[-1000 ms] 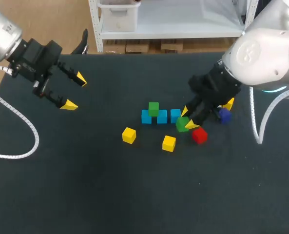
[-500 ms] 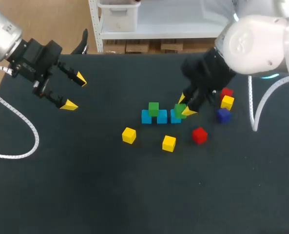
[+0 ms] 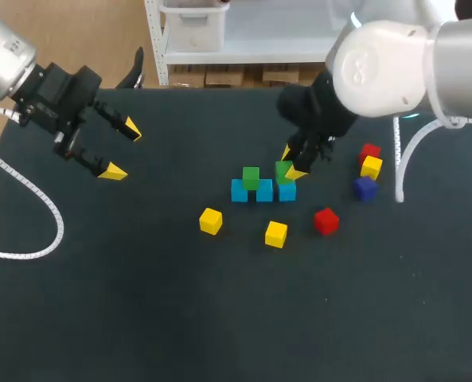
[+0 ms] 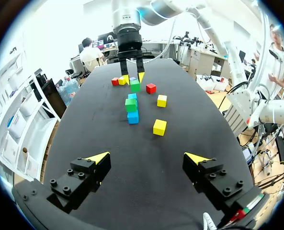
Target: Place the blue cubes, place green cubes on the blue cubes, place the yellow cubes on the green cubes, then place the red cubes on the yellow cubes, and place purple cube on the red cubes.
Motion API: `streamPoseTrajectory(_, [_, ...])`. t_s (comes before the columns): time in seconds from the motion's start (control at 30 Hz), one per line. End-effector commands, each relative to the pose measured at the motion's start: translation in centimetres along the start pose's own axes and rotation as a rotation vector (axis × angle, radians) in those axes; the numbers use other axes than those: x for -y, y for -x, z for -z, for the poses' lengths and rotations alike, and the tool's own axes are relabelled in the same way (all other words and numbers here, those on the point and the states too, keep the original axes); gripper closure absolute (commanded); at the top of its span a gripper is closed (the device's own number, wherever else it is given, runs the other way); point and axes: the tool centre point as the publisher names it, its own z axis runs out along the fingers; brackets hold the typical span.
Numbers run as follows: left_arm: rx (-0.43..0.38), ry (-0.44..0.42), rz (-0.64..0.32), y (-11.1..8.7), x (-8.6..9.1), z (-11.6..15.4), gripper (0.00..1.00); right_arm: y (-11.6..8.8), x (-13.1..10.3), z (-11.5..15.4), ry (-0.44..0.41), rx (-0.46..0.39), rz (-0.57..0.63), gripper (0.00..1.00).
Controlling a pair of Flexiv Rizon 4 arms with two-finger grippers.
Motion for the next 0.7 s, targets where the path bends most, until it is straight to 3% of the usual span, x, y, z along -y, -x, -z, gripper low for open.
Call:
streamPoseTrajectory(0.03, [0.003, 0.0, -0.004, -0.1, 0.0, 0.0, 0.0, 0.2, 0.0, -0.7, 0.001, 0.002, -0.003, 1.0])
streamPoseTrajectory(0.7, [0.003, 0.0, -0.004, -0.1, 0.0, 0.0, 0.0, 0.1, 0.0, -1.8, -0.032, 0.005, -0.052, 1.0])
